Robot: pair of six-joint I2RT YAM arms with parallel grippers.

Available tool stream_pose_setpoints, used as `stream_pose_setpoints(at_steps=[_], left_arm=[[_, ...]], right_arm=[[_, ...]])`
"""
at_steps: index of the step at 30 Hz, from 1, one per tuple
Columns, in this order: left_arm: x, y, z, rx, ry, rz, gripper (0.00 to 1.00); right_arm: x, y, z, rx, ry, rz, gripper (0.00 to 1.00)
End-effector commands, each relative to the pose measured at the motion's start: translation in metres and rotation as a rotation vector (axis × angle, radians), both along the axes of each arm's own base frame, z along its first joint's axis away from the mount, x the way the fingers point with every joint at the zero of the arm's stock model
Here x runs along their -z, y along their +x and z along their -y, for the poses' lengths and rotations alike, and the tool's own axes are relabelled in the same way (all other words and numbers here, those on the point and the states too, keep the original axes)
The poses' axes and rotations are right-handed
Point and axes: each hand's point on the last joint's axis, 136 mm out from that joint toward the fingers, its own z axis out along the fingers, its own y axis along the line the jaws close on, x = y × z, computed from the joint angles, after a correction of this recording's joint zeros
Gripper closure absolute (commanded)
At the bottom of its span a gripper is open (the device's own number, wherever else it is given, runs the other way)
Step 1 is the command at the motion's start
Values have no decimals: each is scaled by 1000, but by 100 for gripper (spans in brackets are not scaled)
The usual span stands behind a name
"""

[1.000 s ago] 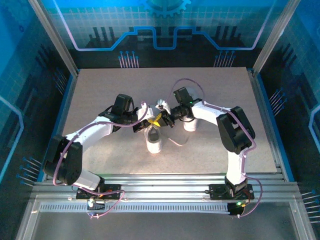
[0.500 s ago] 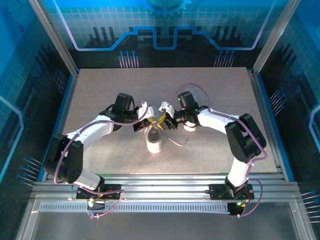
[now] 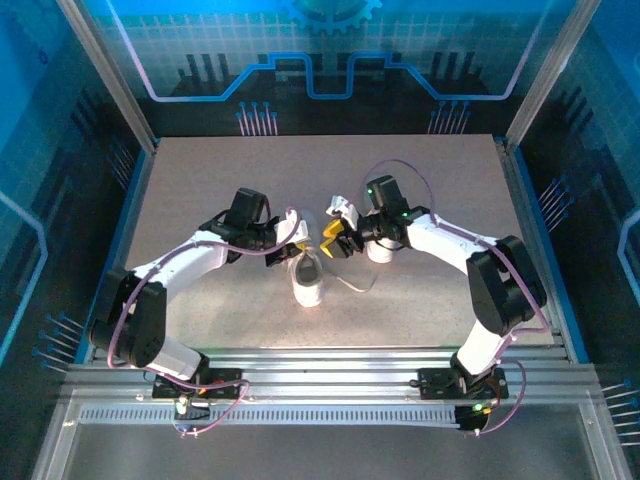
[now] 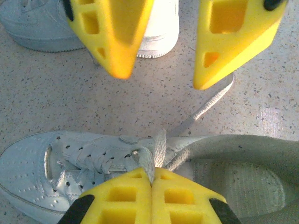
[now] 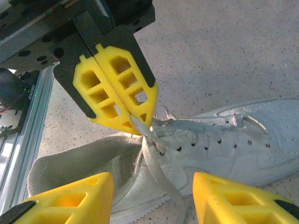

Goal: Tie the shoes

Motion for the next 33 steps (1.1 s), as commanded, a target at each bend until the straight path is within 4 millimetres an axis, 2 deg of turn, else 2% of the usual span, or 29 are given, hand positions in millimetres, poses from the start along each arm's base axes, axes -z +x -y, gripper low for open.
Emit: stream_pose_setpoints(at_steps=[1,10,17,23,25,30,33], left_arm=[[-17,-5,5,65,-14,45,100],[-18,-6,7,84,-15,49,100],[-20,-6,8,95,-15,45,100],[-22,-4,9,99,-15,48,100],[-21,-4,9,101,-12,43,100],[-20,-4,9,103,-8,33,100],[-17,-4,9,101,-7,26,100]], right_arm=[[-16,0,-12,-69,35,62,52],[-8,-5,-33,-194,-14,123,53],[3,-6,-35,-238,-74,131,54],[9,-5,-37,-260,-98,123,58],[8,-5,-38,-265,-100,124,65],[5,-5,-41,-257,-86,131,90],[4,-6,-40,-243,-77,135,96]])
